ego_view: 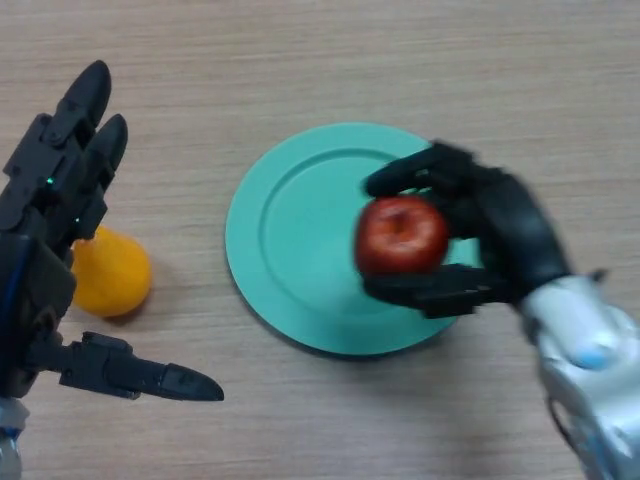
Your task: Pick up the red apple and place it on the plate
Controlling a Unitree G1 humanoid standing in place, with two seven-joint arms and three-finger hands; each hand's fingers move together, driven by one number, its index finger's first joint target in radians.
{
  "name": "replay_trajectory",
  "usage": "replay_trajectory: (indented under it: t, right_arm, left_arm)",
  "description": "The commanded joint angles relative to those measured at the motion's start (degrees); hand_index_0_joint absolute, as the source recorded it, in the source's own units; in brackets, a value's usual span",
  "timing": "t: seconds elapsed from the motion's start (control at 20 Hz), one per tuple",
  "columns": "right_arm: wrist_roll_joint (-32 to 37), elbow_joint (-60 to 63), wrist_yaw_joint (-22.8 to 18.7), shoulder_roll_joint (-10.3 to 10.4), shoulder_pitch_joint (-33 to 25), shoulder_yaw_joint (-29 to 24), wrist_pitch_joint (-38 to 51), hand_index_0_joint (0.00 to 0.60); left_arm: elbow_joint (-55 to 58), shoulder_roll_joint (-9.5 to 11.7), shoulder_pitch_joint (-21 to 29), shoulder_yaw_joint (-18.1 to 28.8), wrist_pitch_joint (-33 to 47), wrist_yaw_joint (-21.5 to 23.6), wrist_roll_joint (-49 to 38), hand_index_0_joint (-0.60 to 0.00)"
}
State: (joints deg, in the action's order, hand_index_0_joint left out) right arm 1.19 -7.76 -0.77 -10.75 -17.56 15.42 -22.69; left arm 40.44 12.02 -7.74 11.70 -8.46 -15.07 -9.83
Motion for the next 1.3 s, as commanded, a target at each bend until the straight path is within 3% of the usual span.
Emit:
replay_trajectory:
  t: [0.05,0.2,0.35,0.45,0.6,0.9,1.15,1.3]
  right_arm:
    - [5.96,3.42,-7.68,-0.14,-6.93,-0.04,9.56,0.6]
    - [5.95,13.9,-11.3,-0.14,-10.74,4.15,12.9,0.6]
    - [2.88,19.63,-11.38,-0.13,-12.33,5.79,13.34,0.6]
    - [2.49,19.91,-11.11,-0.13,-12.37,5.81,13.8,0.4]
    - [5.16,15.36,-11.56,-0.13,-12.06,4.47,11.91,0.0]
    - [9.78,-2.67,-9.04,-0.13,-8.1,-4.45,5.15,0.0]
    - [7.57,-22.3,0.59,-0.68,4.75,-14.94,4.38,0.0]
    - [8.16,-30.08,2.76,-1.93,15.53,-18.53,8.29,0.0]
  left_arm:
    - [4.01,0.94,0.92,3.43,5.77,0.11,-2.68,0.0]
    - [4.78,0.89,0.39,5.08,5.21,-0.44,-4.47,0.0]
    - [4.57,0.68,-0.33,6.52,5.27,-1.46,-5.38,0.0]
    - [4.57,0.68,-0.35,6.72,5.25,-1.58,-5.42,0.0]
    - [5.03,0.76,-0.06,7.44,4.67,-1.71,-4.8,0.0]
    - [5.62,0.56,0.2,5.1,4.6,-1.78,-2.54,0.0]
    - [3.89,0.39,0.14,3.06,5.61,-1.06,-1.13,0.0]
    - [2.37,0.56,0.06,3.25,6.62,-1.28,-2.01,0.0]
